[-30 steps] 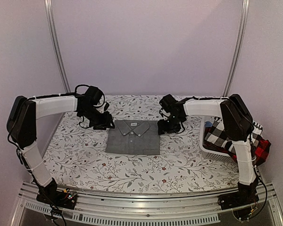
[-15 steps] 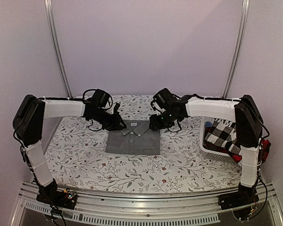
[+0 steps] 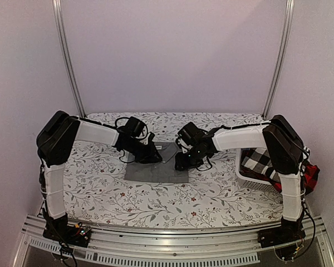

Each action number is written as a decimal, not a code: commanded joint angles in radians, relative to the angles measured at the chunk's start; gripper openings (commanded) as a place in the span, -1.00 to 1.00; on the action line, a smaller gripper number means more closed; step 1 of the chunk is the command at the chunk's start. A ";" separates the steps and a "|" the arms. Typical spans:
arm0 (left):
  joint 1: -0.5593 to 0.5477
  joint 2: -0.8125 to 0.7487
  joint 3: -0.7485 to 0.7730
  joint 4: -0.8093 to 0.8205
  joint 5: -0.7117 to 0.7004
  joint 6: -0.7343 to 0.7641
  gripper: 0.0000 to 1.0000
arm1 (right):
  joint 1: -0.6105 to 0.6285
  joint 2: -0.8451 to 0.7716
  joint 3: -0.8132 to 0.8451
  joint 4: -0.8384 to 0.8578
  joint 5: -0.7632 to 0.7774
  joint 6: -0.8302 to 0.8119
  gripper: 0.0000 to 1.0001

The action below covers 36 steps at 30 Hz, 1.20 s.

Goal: Fold and stack the long sleeve shirts
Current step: Smooth out the square-folded shirt at the center of the board, then move the square-folded shirt to the corner of the board.

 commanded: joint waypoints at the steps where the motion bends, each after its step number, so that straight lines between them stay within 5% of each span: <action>1: -0.014 0.013 0.001 0.013 -0.036 -0.010 -0.57 | 0.001 0.009 -0.028 0.026 -0.023 0.023 -0.05; 8: -0.050 -0.055 0.049 -0.052 -0.078 0.038 -0.54 | -0.005 -0.103 -0.036 0.010 0.057 0.014 -0.01; 14: -0.104 -0.093 0.102 -0.092 -0.168 0.019 -0.52 | -0.064 -0.248 -0.105 0.035 0.155 0.012 0.30; 21: -0.206 0.058 0.365 -0.316 -0.444 0.049 -0.03 | -0.115 -0.319 -0.137 0.040 0.187 -0.023 0.70; 30: -0.249 0.111 0.432 -0.342 -0.471 0.032 0.00 | -0.134 -0.365 -0.173 0.051 0.193 -0.043 0.80; 36: -0.253 0.260 0.626 -0.413 -0.495 0.080 0.01 | -0.154 -0.387 -0.193 0.057 0.203 -0.037 0.82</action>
